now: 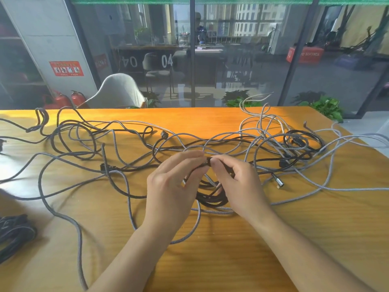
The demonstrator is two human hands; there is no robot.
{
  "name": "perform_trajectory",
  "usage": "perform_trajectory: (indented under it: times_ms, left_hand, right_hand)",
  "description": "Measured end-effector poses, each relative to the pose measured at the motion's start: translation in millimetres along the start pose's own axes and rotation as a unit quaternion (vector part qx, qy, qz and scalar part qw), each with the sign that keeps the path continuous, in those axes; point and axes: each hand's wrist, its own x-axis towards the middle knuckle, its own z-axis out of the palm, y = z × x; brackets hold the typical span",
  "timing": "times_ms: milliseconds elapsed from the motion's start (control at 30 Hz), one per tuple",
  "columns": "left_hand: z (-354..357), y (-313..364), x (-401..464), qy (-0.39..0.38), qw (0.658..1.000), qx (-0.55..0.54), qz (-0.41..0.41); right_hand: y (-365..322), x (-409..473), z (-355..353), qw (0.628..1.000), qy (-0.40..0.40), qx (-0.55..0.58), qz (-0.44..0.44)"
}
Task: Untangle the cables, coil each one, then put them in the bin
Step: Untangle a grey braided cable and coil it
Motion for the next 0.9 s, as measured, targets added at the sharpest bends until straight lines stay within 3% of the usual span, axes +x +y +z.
perform_trajectory:
  times_ms: [200,333,567,900]
  left_hand:
    - [-3.5,10.5,6.3,0.011,0.976,-0.123,-0.181]
    - [-5.6,5.4,11.4,-0.064,0.947,-0.173,-0.262]
    - [-5.1,3.3,8.4,-0.109,0.940,-0.177,-0.270]
    - [-9.7,-0.9,11.6,-0.154,0.933,-0.169,-0.276]
  right_hand:
    - [3.0,1.4,1.9,0.998,0.017,-0.043,-0.043]
    - [10.6,-2.1,0.4,0.994,0.043,-0.056,-0.078]
    - [3.0,-5.6,5.9,0.994,0.067,0.018,-0.090]
    - [3.4,-10.0,5.6,0.992,0.031,0.089,-0.085]
